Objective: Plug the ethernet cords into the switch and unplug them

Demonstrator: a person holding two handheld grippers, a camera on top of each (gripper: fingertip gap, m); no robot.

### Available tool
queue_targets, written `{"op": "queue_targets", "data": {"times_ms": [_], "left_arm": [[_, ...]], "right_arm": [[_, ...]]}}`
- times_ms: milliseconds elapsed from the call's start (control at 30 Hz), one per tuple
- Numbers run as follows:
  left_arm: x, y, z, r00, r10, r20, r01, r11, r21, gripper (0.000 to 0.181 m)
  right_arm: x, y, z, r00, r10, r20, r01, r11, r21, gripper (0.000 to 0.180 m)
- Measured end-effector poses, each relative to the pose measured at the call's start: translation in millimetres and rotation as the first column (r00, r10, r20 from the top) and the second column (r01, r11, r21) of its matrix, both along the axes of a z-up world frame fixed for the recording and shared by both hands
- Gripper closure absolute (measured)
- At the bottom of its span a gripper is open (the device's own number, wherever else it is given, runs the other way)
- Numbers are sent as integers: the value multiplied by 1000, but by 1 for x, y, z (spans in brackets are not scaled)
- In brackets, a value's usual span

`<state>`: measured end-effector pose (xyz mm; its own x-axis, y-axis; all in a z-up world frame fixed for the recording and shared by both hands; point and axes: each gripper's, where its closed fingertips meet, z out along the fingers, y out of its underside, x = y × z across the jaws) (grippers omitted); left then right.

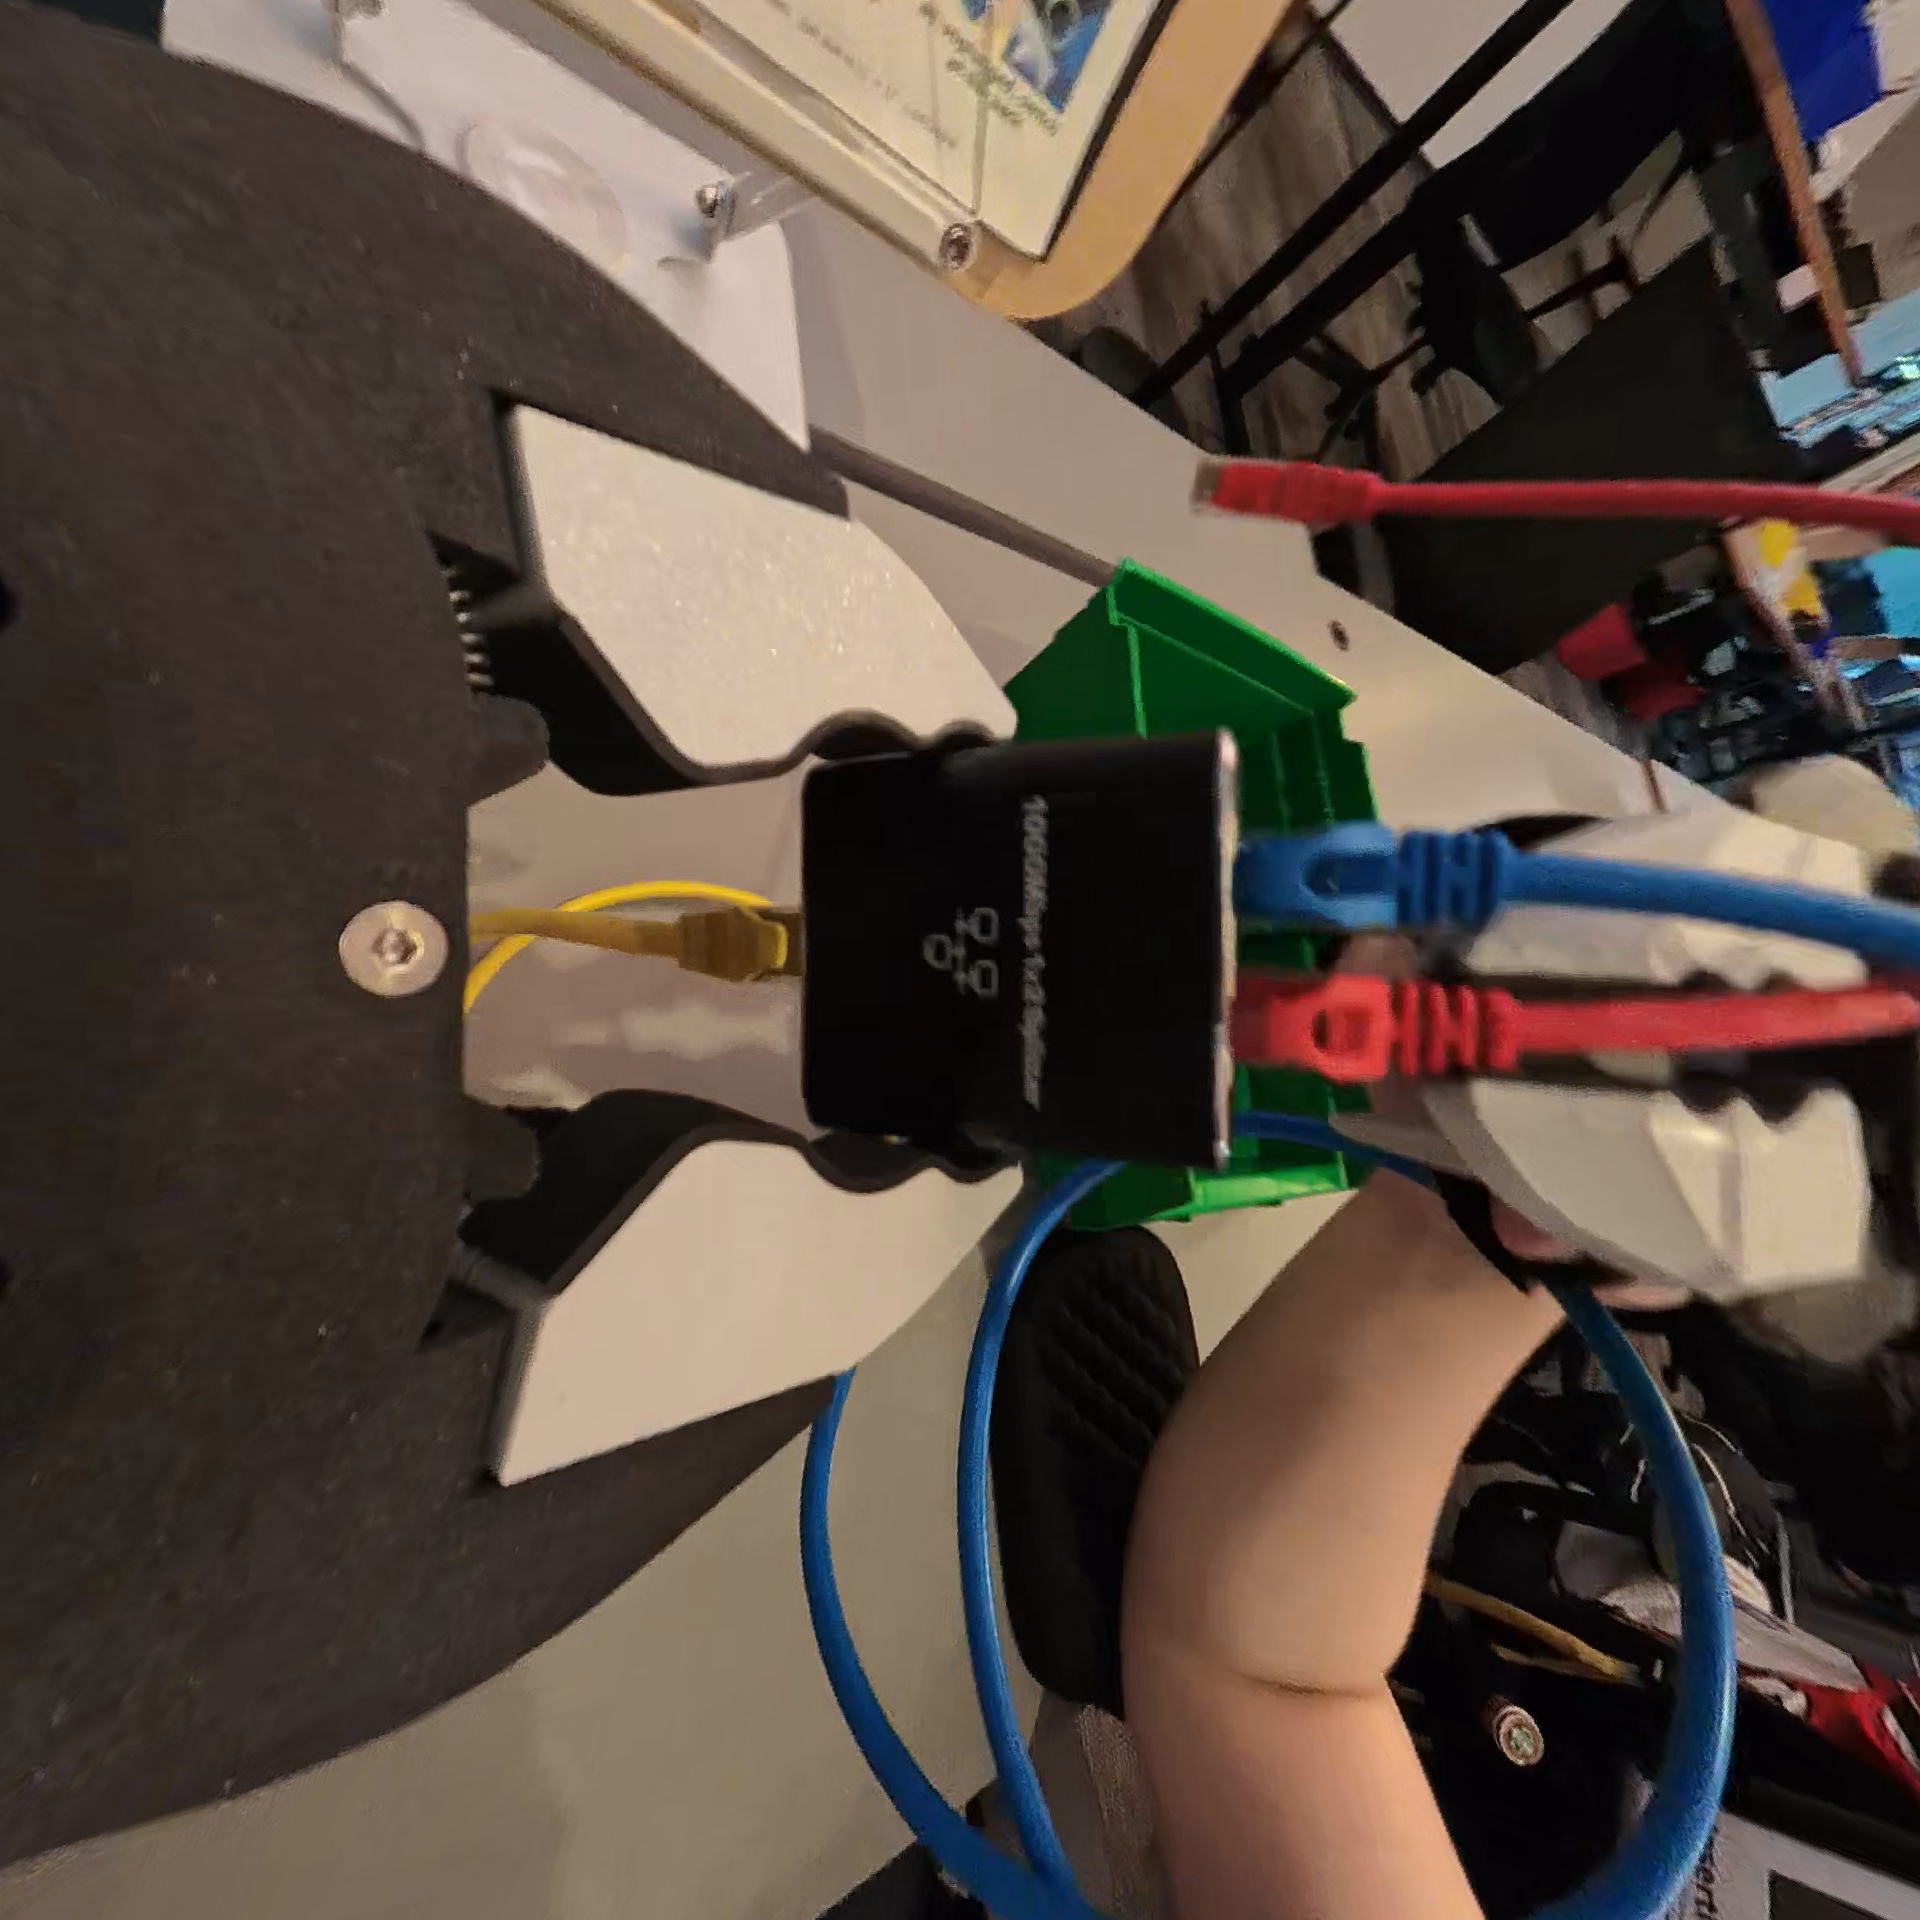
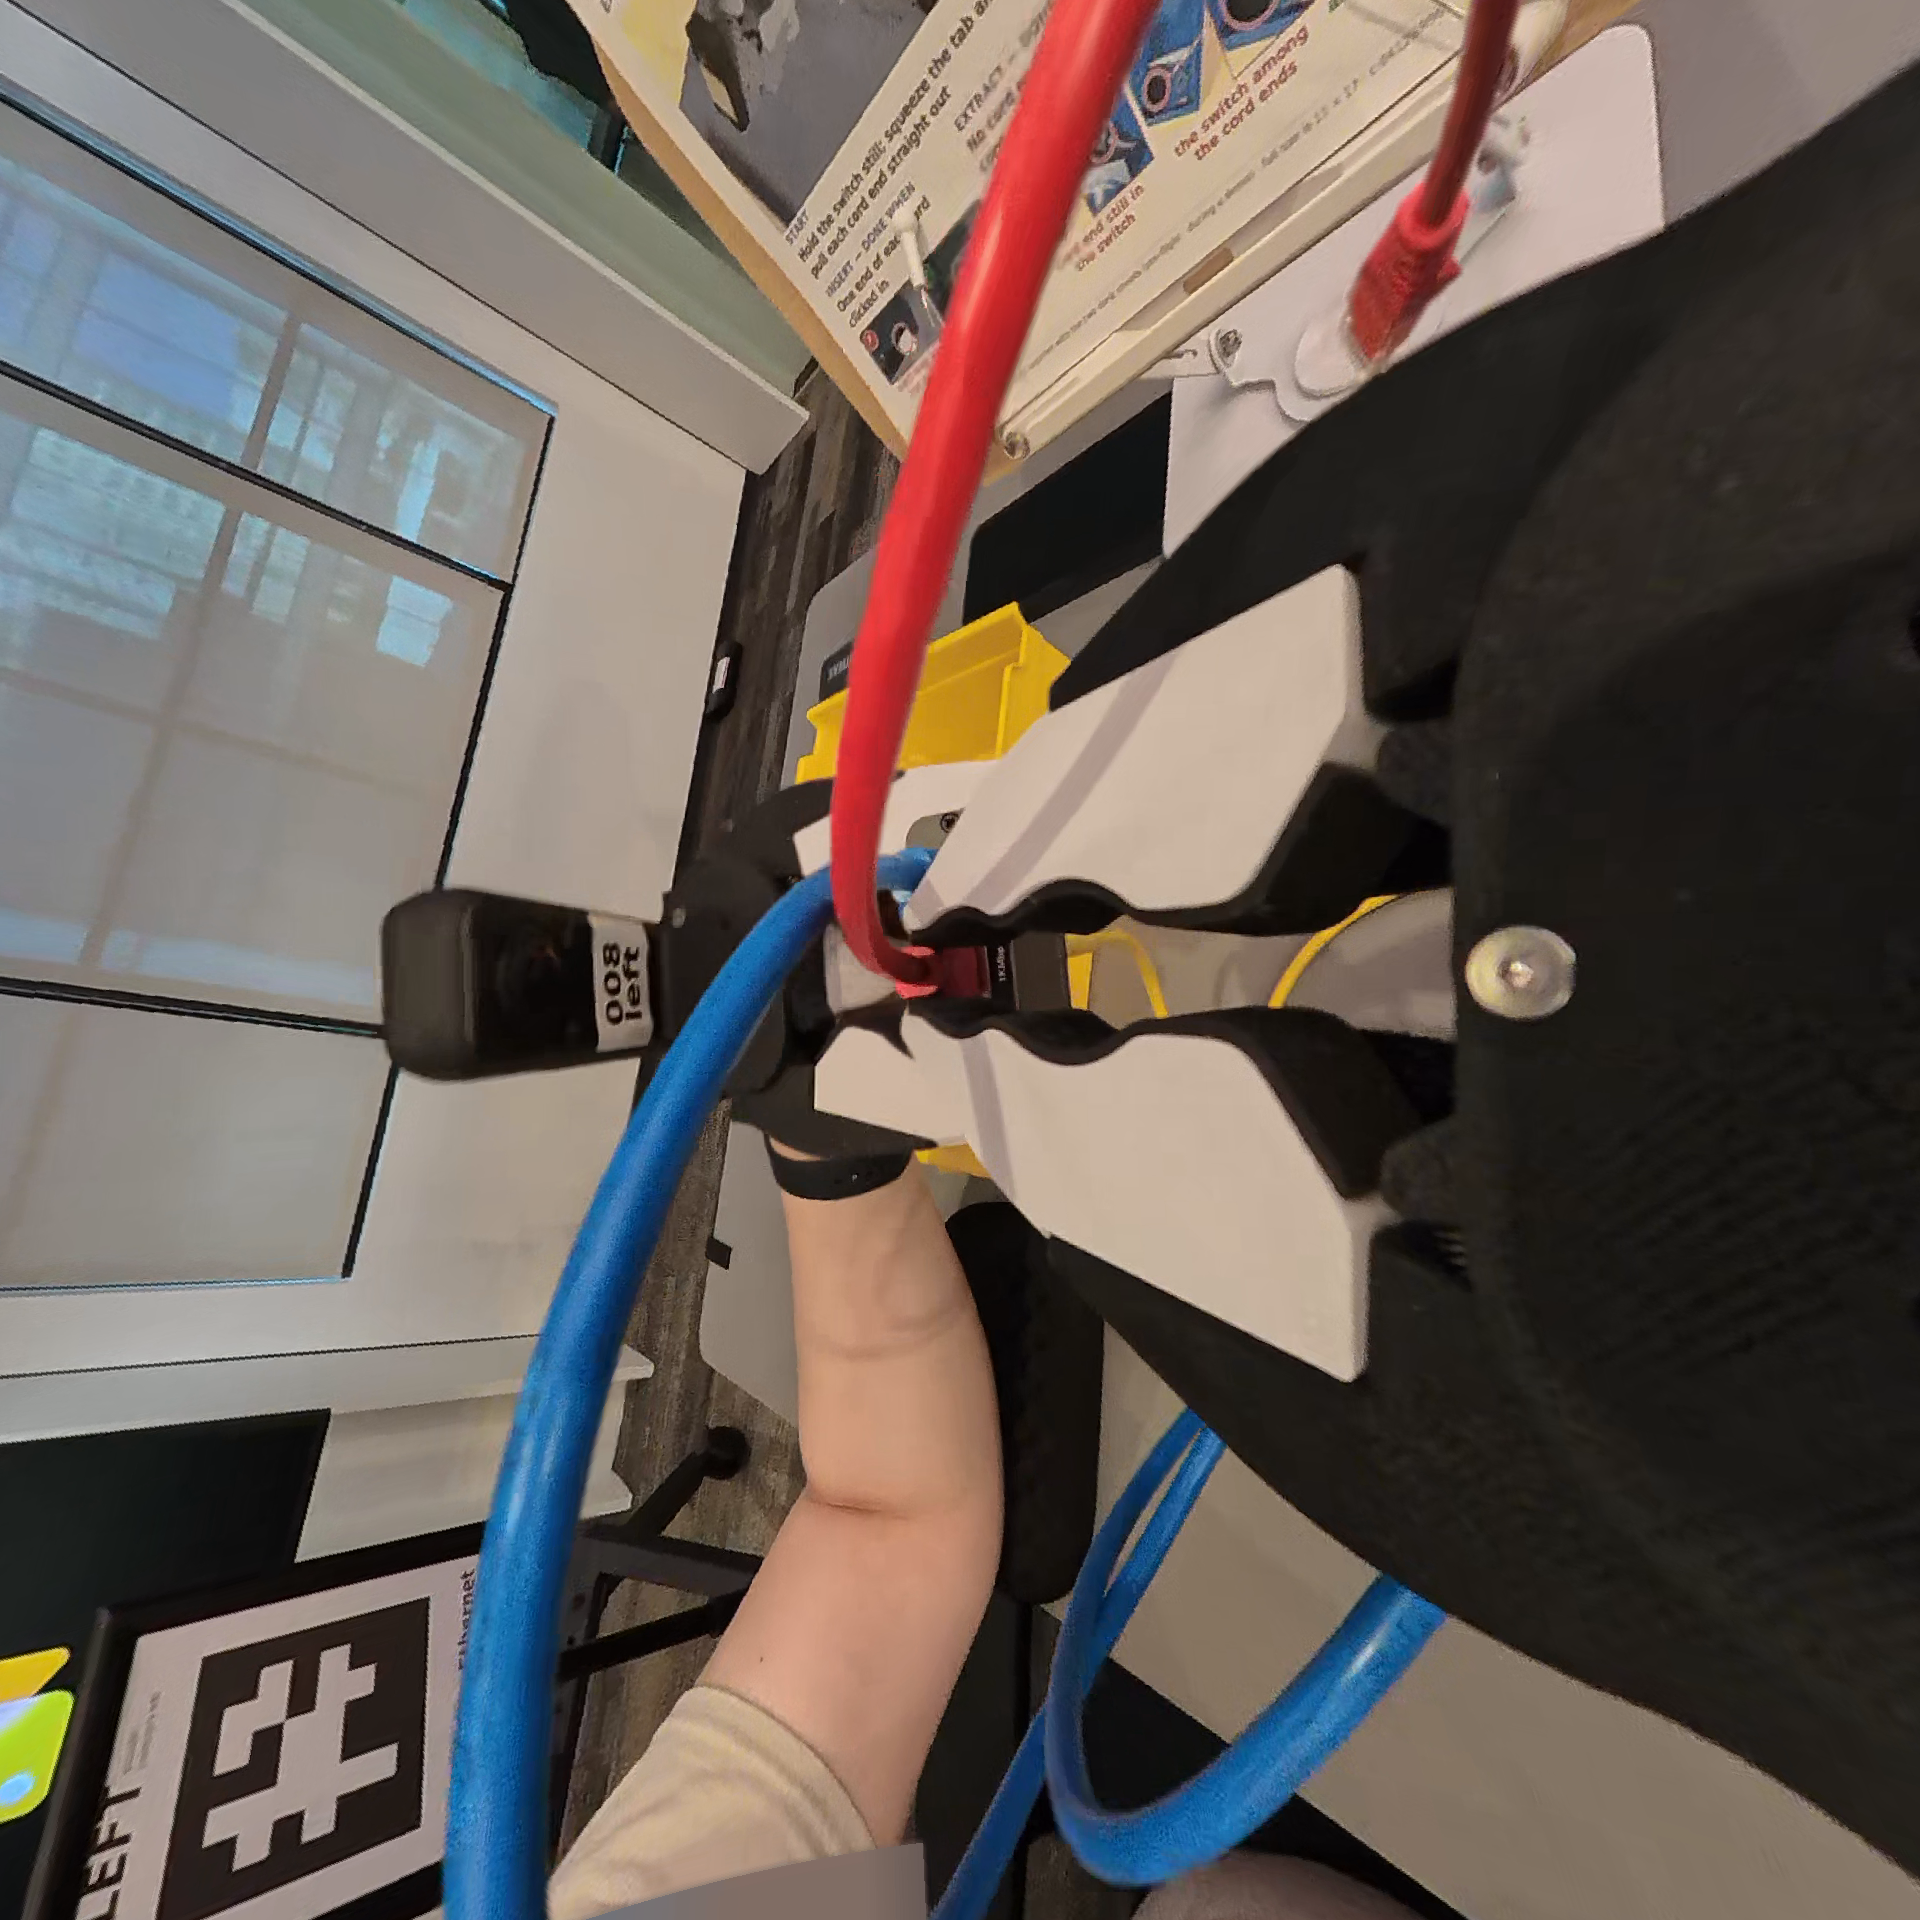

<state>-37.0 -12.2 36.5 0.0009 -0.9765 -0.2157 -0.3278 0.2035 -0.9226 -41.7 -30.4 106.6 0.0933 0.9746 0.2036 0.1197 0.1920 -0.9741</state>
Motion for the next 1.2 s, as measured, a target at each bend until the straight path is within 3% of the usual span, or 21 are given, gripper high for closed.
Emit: {"op": "queue_targets", "data": {"times_ms": [100,400,467,700,833,933,1000,1200], "left_arm": [[4,7,1,998,56,-10,-56,997,59,113],[-5,1,33,994,82,77,-77,995,-62,117],[-10,7,23,992,126,1,-126,992,-9,118],[-2,7,16,993,120,-6,-120,992,-34,119],[14,4,-8,987,107,-118,-108,994,1,119],[22,-3,-3,999,36,-39,-38,997,-65,118],[22,0,-2,998,55,-34,-56,998,-22,118],[13,1,22,994,44,98,-33,993,-113,118]], "right_arm": [[4,3,1,1000,11,-25,-12,999,-43,169],[15,11,0,999,-13,-42,10,997,-71,169],[10,14,-7,1000,-17,-22,16,997,-76,168],[10,13,-6,999,-6,-37,2,996,-94,169],[-6,1,-14,999,35,33,-33,998,-55,169],[-4,0,-8,999,13,31,-12,999,-35,169],[-3,0,-8,999,-3,51,3,1000,-5,169],[10,9,11,996,-83,-45,83,997,3,169]]}}
